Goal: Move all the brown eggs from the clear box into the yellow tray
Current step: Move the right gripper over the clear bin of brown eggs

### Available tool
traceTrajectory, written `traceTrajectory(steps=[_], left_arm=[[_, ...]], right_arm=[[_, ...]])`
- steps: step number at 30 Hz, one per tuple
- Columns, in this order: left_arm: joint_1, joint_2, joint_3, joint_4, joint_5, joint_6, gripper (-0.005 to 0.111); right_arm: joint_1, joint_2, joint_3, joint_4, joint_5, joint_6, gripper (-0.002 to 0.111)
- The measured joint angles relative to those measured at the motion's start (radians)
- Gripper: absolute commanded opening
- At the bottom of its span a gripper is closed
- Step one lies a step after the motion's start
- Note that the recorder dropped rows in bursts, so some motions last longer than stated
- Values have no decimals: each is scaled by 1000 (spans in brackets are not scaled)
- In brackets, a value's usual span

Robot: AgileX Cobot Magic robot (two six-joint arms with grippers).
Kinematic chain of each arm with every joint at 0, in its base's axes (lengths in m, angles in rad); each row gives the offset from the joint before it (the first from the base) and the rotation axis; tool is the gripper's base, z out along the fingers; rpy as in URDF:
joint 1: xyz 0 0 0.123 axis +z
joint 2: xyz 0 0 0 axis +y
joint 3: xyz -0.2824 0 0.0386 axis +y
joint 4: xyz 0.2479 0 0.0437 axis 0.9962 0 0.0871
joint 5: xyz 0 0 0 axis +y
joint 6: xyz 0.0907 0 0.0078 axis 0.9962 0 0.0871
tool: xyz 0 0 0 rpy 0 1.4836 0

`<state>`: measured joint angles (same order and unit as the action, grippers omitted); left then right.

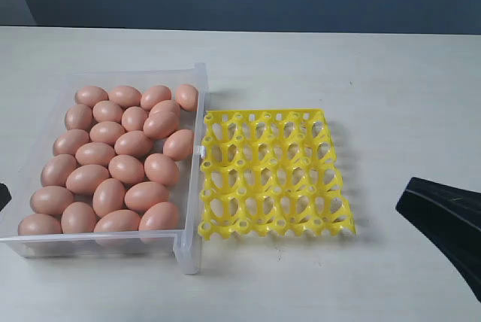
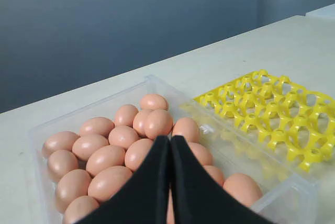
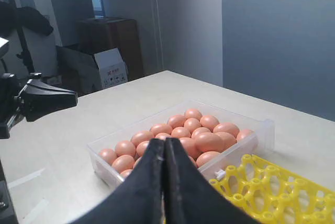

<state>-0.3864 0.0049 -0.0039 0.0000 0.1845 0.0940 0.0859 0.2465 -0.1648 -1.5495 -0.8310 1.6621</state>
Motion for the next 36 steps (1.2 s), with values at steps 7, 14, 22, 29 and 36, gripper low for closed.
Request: traceTrajectory(steps=[7, 14, 22, 29, 36], left_arm=[[0, 0, 0, 0, 0, 0, 0], [0, 0, 0, 0, 0, 0, 0], [0, 0, 0, 0, 0, 0, 0], [0, 0, 0, 0, 0, 0, 0], [0, 0, 0, 0, 0, 0, 0]], right_arm=[[0, 0, 0, 9, 9, 0, -1], [0, 0, 0, 247, -29, 131, -1], [0, -2, 0, 307, -102, 271, -1], [0, 3, -6, 312, -184, 271, -1], [0, 133, -207, 107, -70, 250, -1]])
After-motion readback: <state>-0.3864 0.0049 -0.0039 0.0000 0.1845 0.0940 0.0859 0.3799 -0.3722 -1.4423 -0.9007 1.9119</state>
